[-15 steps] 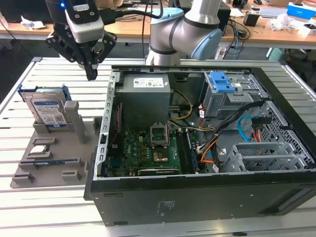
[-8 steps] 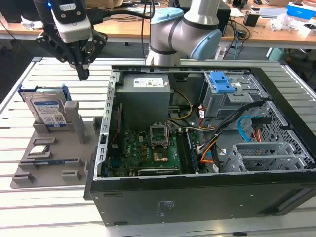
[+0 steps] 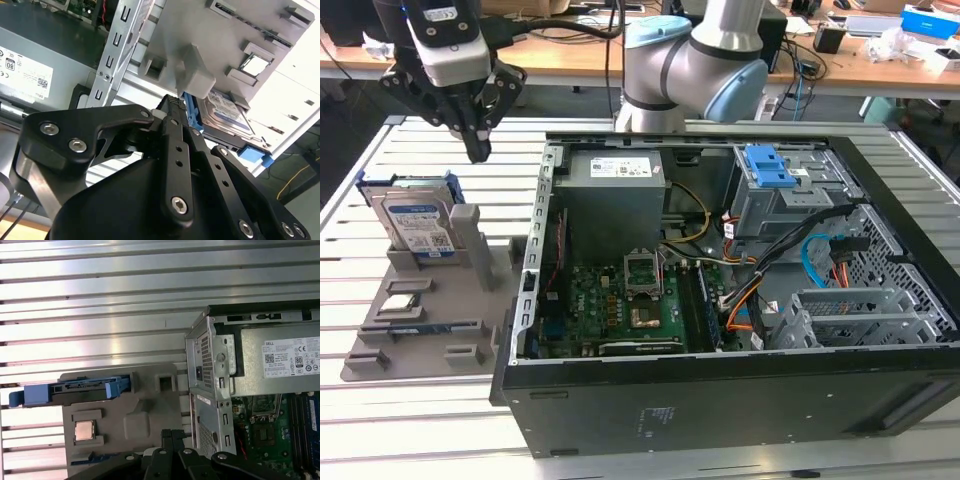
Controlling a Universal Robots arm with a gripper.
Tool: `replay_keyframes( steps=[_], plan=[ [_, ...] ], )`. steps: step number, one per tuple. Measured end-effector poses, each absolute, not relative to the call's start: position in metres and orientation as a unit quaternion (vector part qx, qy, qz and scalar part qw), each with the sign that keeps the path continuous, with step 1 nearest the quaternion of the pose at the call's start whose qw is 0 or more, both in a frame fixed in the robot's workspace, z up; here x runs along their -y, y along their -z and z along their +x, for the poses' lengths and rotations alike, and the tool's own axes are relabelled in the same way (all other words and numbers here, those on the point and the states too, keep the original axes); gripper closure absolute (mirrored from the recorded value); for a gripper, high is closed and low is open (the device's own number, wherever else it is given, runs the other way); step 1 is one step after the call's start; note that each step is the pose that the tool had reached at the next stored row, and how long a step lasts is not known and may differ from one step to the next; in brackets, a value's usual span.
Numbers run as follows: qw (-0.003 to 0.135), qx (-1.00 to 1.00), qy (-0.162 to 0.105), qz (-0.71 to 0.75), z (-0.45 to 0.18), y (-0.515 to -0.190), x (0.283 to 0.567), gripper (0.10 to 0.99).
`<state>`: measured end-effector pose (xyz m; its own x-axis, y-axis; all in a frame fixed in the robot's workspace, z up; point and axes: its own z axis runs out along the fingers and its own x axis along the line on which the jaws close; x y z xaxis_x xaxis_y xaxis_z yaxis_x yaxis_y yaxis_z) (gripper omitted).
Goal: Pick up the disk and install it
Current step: 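Reach for the disk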
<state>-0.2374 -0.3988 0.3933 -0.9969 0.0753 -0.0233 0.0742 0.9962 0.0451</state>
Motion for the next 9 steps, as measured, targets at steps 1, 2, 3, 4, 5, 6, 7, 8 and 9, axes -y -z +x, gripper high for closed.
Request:
replay_keyframes(
  steps=[1, 2, 3, 4, 5, 6, 7, 8, 9],
  plan=[
    [0.013, -0.999, -0.022, 0.037, -0.238, -0.393, 0.399, 0.980],
    [0.013, -0.999, -0.022, 0.037, -0.240, -0.393, 0.399, 0.980],
    [0.012, -0.999, -0.022, 0.037, -0.241, -0.393, 0.399, 0.980],
    [0.012, -0.999, -0.022, 0.037, -0.242, -0.393, 0.399, 0.980],
    [0.013, -0.999, -0.022, 0.037, -0.243, -0.393, 0.399, 0.980],
    [0.012, -0.999, -0.022, 0.037, -0.245, -0.393, 0.399, 0.980],
    [0.012, -0.999, -0.022, 0.037, -0.246, -0.393, 0.399, 0.980],
    [0.012, -0.999, -0.022, 0.037, -0.248, -0.393, 0.399, 0.980],
    [0.012, -0.999, -0.022, 0.037, -0.249, -0.393, 0.399, 0.980]
  ],
)
